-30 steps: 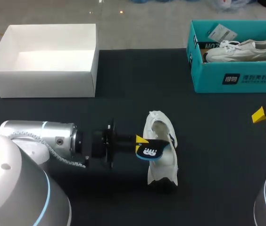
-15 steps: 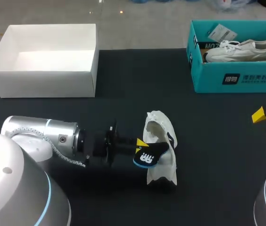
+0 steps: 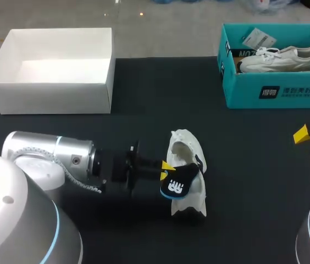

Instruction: Take the shoe out of the shoebox, open the shoe tongue, remove and reinsert the insole, then place the shoe into the shoebox

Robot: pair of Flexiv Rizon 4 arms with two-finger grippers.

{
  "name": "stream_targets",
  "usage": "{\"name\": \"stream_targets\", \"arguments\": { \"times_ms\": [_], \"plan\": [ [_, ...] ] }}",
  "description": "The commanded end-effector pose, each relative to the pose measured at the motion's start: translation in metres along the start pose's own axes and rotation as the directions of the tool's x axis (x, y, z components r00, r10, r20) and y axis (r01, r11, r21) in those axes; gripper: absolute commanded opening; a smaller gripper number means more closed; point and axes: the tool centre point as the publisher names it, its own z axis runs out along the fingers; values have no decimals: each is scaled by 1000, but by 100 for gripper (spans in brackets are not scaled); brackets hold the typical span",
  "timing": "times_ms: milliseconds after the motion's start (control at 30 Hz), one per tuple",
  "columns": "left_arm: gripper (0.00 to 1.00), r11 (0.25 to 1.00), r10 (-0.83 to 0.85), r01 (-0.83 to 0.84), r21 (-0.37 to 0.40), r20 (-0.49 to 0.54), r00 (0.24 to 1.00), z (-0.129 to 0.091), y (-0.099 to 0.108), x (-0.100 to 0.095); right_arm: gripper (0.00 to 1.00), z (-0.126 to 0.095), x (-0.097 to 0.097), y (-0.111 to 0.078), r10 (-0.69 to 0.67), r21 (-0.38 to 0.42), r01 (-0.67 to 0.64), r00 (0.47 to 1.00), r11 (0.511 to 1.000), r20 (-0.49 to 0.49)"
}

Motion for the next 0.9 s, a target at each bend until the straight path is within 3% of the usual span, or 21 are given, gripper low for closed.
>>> {"name": "stream_targets", "arguments": {
  "times_ms": [33, 200, 533, 900],
  "plan": [
    [0, 1000, 9, -9, 19, 8, 1000, -5, -17, -1, 100, -2, 1, -10, 2, -71, -1, 1000, 997, 3],
    [0, 998, 20, -19, 56, -19, 1000, 8, -26, -3, 100, -2, 1, -10, 2, -71, -1, 1000, 997, 3],
    [0, 992, -44, 47, 118, -21, 999, 25, -16, 4, 100, -2, 1, -10, 2, -71, -1, 1000, 997, 3],
    [0, 1000, -12, 13, 25, -65, 998, 23, 0, 21, 100, -2, 1, -10, 2, -71, -1, 1000, 997, 3]
  ]
}}
